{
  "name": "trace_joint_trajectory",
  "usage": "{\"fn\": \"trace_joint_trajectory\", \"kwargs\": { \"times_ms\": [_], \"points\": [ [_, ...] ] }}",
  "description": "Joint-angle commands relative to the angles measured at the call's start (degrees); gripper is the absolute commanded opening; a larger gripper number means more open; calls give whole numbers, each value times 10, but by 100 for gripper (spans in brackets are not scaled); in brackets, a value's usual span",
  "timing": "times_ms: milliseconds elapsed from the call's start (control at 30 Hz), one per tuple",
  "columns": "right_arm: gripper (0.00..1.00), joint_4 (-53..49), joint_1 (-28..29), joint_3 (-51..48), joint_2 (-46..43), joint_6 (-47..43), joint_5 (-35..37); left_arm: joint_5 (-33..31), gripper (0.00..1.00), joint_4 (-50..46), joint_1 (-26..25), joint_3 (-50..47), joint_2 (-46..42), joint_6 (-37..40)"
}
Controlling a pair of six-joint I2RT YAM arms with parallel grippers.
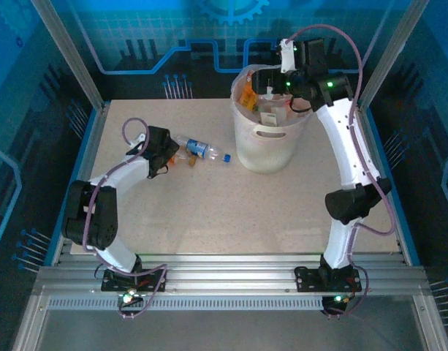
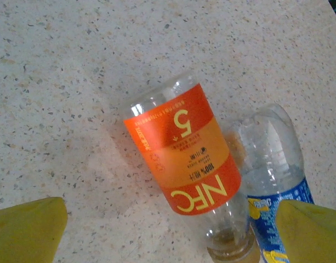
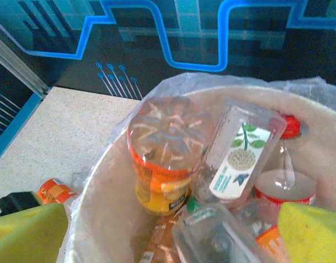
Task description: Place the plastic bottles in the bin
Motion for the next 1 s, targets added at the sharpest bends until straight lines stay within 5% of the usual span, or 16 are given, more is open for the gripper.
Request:
{"fn": "trace_joint_trajectory", "kwargs": {
  "times_ms": [0, 500, 967],
  "points": [
    [100, 8, 10, -37, -54, 12, 3, 19, 99, 0, 15, 24, 22, -26],
    [100, 47, 25, -138, -119, 9, 26, 62, 98, 3, 45, 92, 127, -32],
    [100, 74, 28, -207, -162, 31, 22, 62, 76, 16, 47, 57, 136, -46]
  ]
}}
